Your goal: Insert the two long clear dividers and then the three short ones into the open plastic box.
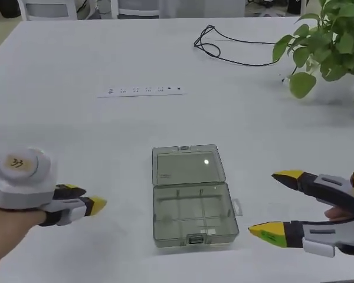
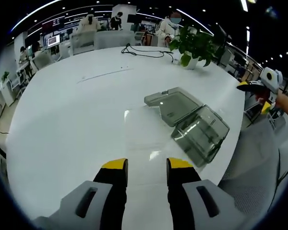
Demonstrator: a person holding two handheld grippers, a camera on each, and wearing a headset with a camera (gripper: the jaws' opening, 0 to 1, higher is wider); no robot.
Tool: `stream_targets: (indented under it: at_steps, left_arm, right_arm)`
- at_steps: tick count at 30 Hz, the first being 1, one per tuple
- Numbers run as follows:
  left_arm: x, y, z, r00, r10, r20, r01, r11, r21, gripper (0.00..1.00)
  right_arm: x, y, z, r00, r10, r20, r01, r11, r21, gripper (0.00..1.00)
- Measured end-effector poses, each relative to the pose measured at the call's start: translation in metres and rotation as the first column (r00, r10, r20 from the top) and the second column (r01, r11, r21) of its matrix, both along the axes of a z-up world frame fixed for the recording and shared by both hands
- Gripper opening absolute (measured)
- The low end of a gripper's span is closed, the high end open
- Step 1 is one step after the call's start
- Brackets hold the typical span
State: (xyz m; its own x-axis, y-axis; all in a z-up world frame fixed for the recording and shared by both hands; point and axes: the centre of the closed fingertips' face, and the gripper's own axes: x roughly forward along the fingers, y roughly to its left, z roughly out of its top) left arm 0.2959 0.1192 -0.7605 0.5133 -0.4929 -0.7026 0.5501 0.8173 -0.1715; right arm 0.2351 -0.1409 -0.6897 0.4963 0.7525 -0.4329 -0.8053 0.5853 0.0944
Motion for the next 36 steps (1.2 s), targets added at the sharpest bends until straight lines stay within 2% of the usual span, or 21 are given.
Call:
stream_targets:
  at_steps: [4, 8, 11, 18, 20, 22, 25, 27, 29, 31, 33, 35, 36]
  left_arm:
    - [0.001, -0.014, 0.016, 1.000, 0.005, 0.030, -0.003, 0.998, -0.060, 0.30]
    - [0.001, -0.025, 0.028, 0.999, 0.003, 0.050, 0.001, 0.995, -0.097, 0.30]
    - [0.001, -0.036, 0.038, 0.998, 0.008, 0.064, 0.002, 0.989, -0.145, 0.30]
    - [-0.003, -0.060, 0.054, 0.996, -0.005, 0.091, 0.024, 0.977, -0.212, 0.30]
    - [-0.004, -0.069, 0.060, 0.995, -0.003, 0.098, 0.027, 0.969, -0.246, 0.30]
    - [-0.005, -0.077, 0.066, 0.994, -0.007, 0.108, 0.035, 0.965, -0.260, 0.30]
    - [-0.007, -0.088, 0.074, 0.993, -0.013, 0.120, 0.048, 0.955, -0.291, 0.30]
    - [-0.010, -0.096, 0.078, 0.991, -0.022, 0.128, 0.060, 0.952, -0.301, 0.30]
    - [-0.012, -0.103, 0.081, 0.990, -0.029, 0.135, 0.071, 0.946, -0.315, 0.30]
    - [-0.016, -0.111, 0.084, 0.989, -0.044, 0.142, 0.089, 0.940, -0.328, 0.30]
    - [-0.018, -0.117, 0.086, 0.989, -0.052, 0.142, 0.097, 0.937, -0.336, 0.30]
    - [-0.020, -0.123, 0.088, 0.988, -0.060, 0.145, 0.107, 0.932, -0.346, 0.30]
    - [-0.021, -0.126, 0.089, 0.987, -0.064, 0.147, 0.112, 0.929, -0.352, 0.30]
  right_arm:
    - [0.004, 0.007, 0.007, 1.000, -0.007, 0.008, 0.007, 1.000, 0.018, 0.71]
    - [0.006, 0.013, 0.014, 1.000, -0.013, 0.008, 0.013, 0.999, 0.043, 0.69]
    - [0.008, 0.019, 0.018, 1.000, -0.022, 0.008, 0.021, 0.998, 0.055, 0.68]
    - [0.015, 0.029, 0.030, 0.999, -0.053, -0.002, 0.053, 0.993, 0.105, 0.61]
    - [0.018, 0.032, 0.037, 0.997, -0.074, 0.001, 0.073, 0.988, 0.138, 0.58]
    - [0.020, 0.036, 0.041, 0.997, -0.081, -0.019, 0.083, 0.984, 0.156, 0.55]
    - [0.022, 0.042, 0.045, 0.996, -0.092, -0.013, 0.093, 0.982, 0.164, 0.50]
    - [0.025, 0.044, 0.045, 0.993, -0.113, -0.037, 0.118, 0.978, 0.170, 0.48]
    - [0.028, 0.048, 0.049, 0.991, -0.132, -0.030, 0.136, 0.971, 0.195, 0.45]
    - [0.028, 0.051, 0.048, 0.989, -0.140, -0.055, 0.148, 0.967, 0.207, 0.43]
    - [0.030, 0.055, 0.048, 0.988, -0.145, -0.051, 0.152, 0.965, 0.211, 0.42]
    - [0.030, 0.059, 0.046, 0.984, -0.155, -0.085, 0.170, 0.959, 0.225, 0.42]
    - [0.029, 0.060, 0.046, 0.985, -0.152, -0.080, 0.166, 0.960, 0.226, 0.41]
